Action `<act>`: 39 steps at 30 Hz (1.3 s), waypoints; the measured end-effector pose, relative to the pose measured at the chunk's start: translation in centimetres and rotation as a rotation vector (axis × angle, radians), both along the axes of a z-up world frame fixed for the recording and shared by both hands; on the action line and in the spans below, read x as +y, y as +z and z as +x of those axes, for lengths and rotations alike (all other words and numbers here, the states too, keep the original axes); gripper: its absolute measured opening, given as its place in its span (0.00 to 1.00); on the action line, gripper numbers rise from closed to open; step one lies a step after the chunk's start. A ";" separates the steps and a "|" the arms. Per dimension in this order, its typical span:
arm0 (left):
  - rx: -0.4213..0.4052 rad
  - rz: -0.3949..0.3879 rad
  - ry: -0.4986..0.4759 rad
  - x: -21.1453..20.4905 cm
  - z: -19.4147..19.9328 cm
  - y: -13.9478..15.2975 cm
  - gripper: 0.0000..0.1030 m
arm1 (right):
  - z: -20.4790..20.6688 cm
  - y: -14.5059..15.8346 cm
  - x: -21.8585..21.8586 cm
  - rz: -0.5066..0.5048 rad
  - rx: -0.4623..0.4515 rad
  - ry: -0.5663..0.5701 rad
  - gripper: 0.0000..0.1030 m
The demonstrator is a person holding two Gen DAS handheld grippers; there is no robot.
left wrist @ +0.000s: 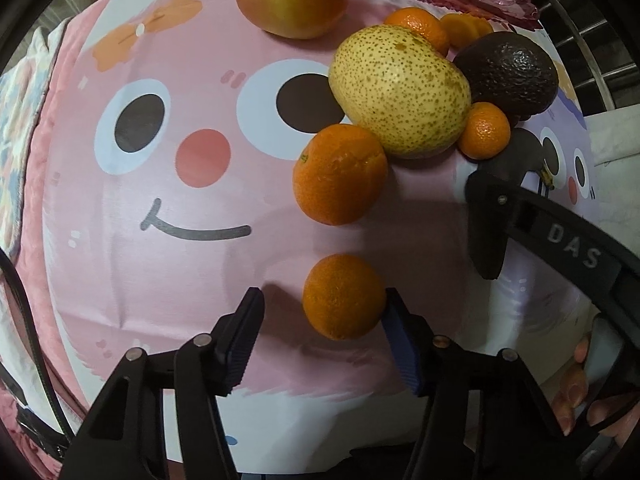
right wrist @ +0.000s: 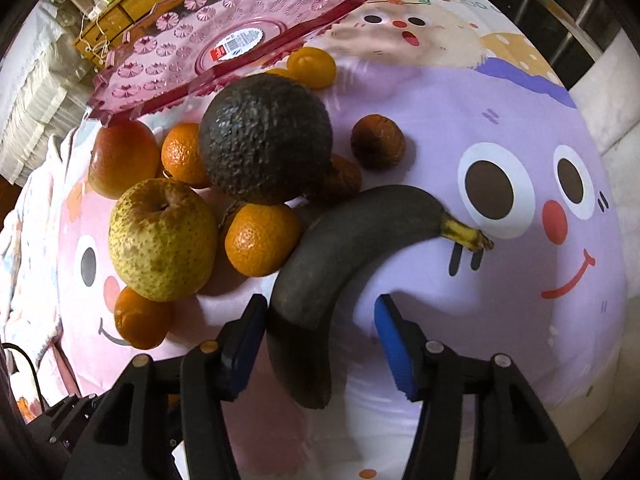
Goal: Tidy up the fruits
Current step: 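Grasp the lone tangerine with the left tool while the right tool grasps the black banana, then lift the tangerine with the left tool while the right tool carries the banana to the pink bowl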
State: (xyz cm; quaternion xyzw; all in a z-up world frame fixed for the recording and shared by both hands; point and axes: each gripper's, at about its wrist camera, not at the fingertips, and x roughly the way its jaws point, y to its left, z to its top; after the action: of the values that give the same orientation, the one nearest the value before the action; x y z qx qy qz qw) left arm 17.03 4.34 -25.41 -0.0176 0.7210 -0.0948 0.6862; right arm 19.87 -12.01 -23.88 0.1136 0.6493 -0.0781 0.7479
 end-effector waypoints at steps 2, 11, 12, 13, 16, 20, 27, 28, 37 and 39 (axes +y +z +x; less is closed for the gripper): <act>0.000 -0.008 -0.002 -0.1 0.0 -0.1 0.53 | 0.1 -0.1 0.3 -0.021 -0.002 0.010 0.52; -0.015 -0.054 -0.015 -1.1 0.0 -0.3 0.36 | 0.4 0.0 2.2 -0.013 -0.027 0.023 0.33; -0.016 -0.058 -0.012 -1.0 -0.1 -0.3 0.36 | 0.4 0.1 2.3 -0.006 -0.029 0.017 0.32; -0.018 -0.055 -0.012 -0.9 -0.1 -0.3 0.36 | 0.3 0.1 2.2 0.001 -0.034 0.009 0.31; -0.026 -0.052 -0.013 -0.5 -0.4 0.0 0.36 | -0.4 0.4 1.2 0.004 -0.040 0.001 0.30; -0.046 -0.057 -0.016 -0.1 -1.3 0.9 0.36 | -1.5 0.8 0.8 0.017 -0.061 -0.026 0.29; -0.108 -0.072 -0.046 0.5 -2.5 3.4 0.36 | -4.0 2.0 0.1 0.036 -0.105 -0.081 0.28; -0.122 -0.077 -0.050 0.6 -2.5 4.0 0.36 | -4.3 2.3 0.1 0.037 -0.113 -0.089 0.28; -0.250 -0.108 -0.067 1.6 0.1 11.1 0.36 | -6.0 8.0 -1.0 0.008 -0.219 -0.096 0.28; -0.283 -0.117 -0.069 1.8 1.1 12.9 0.36 | -5.9 9.4 -1.1 0.002 -0.247 -0.084 0.28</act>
State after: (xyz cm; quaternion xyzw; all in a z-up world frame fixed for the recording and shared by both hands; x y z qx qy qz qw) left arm 18.13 6.14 -12.49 -0.0190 0.6104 -0.1616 0.7752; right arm 13.99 -13.07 -14.45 0.1502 0.5471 -0.0939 0.8181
